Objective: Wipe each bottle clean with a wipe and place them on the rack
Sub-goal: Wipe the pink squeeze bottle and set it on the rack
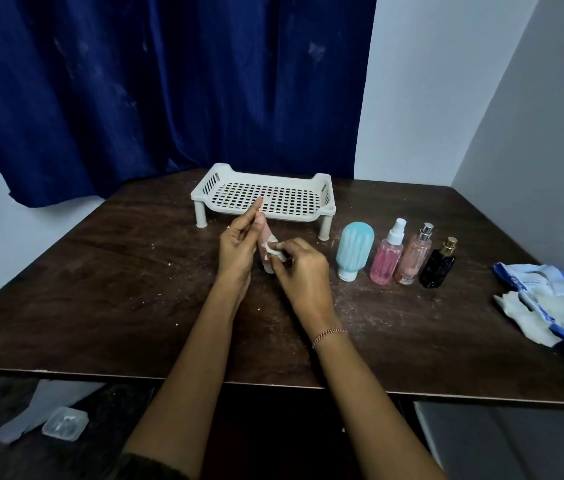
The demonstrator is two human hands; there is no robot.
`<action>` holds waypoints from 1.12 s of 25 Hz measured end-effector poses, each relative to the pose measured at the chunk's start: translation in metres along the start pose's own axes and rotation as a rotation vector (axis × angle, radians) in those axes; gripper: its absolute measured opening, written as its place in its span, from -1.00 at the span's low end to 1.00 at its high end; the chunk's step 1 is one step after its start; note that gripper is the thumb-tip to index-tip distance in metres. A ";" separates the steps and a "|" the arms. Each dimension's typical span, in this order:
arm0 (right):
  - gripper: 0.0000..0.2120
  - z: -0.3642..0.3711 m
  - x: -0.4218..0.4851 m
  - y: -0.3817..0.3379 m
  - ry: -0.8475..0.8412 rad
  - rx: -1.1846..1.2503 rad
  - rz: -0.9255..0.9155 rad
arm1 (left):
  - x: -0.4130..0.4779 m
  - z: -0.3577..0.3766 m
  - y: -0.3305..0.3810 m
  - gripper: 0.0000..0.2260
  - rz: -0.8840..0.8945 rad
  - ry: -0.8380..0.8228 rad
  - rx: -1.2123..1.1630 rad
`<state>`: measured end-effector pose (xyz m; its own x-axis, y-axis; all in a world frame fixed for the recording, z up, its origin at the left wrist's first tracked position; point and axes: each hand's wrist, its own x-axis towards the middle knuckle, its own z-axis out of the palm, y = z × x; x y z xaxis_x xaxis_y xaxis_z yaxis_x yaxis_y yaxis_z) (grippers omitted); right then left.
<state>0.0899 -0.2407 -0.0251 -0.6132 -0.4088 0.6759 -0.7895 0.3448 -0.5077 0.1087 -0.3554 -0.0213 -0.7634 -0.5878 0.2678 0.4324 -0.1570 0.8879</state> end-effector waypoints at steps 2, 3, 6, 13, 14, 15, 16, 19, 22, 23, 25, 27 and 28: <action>-0.87 0.001 0.000 -0.001 -0.014 -0.016 -0.029 | 0.002 0.000 -0.003 -0.72 0.014 0.004 0.028; -0.87 0.001 0.001 -0.002 -0.016 -0.016 -0.032 | 0.002 0.000 -0.004 -0.74 0.021 -0.002 0.054; -0.88 0.002 0.002 -0.002 -0.005 -0.004 0.003 | 0.003 0.000 -0.007 -0.74 0.029 -0.039 0.132; -0.84 0.003 0.001 0.000 -0.071 -0.001 0.083 | 0.007 -0.006 -0.015 -0.78 0.089 0.006 0.193; -0.84 0.004 0.001 0.000 -0.078 -0.009 0.092 | 0.008 -0.007 -0.015 -0.78 0.097 0.024 0.190; -0.84 0.004 0.001 0.000 -0.084 -0.017 0.093 | 0.008 -0.007 -0.016 -0.78 0.100 0.036 0.189; -0.84 0.004 0.002 0.000 -0.092 -0.028 0.085 | 0.009 -0.008 -0.017 -0.78 0.103 0.045 0.195; -0.86 0.004 0.001 -0.002 -0.098 -0.057 0.055 | 0.008 -0.008 -0.018 -0.79 0.108 0.062 0.224; -0.86 0.003 0.002 0.000 -0.124 -0.071 0.103 | 0.009 -0.009 -0.019 -0.80 0.108 0.111 0.227; -0.85 0.003 0.002 0.001 -0.148 -0.079 0.125 | 0.010 -0.009 -0.019 -0.80 0.102 0.128 0.224; -0.83 0.002 0.002 0.003 -0.188 -0.104 0.152 | 0.010 -0.010 -0.020 -0.79 0.099 0.144 0.218; -0.83 0.002 0.001 0.002 -0.203 -0.125 0.144 | 0.011 -0.011 -0.021 -0.79 0.091 0.150 0.209; -0.83 0.003 0.001 0.002 -0.205 -0.131 0.140 | 0.012 -0.012 -0.022 -0.78 0.091 0.151 0.202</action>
<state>0.0874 -0.2425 -0.0270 -0.7192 -0.5072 0.4749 -0.6947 0.5112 -0.5061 0.0954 -0.3684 -0.0417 -0.6394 -0.7061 0.3043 0.3797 0.0542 0.9235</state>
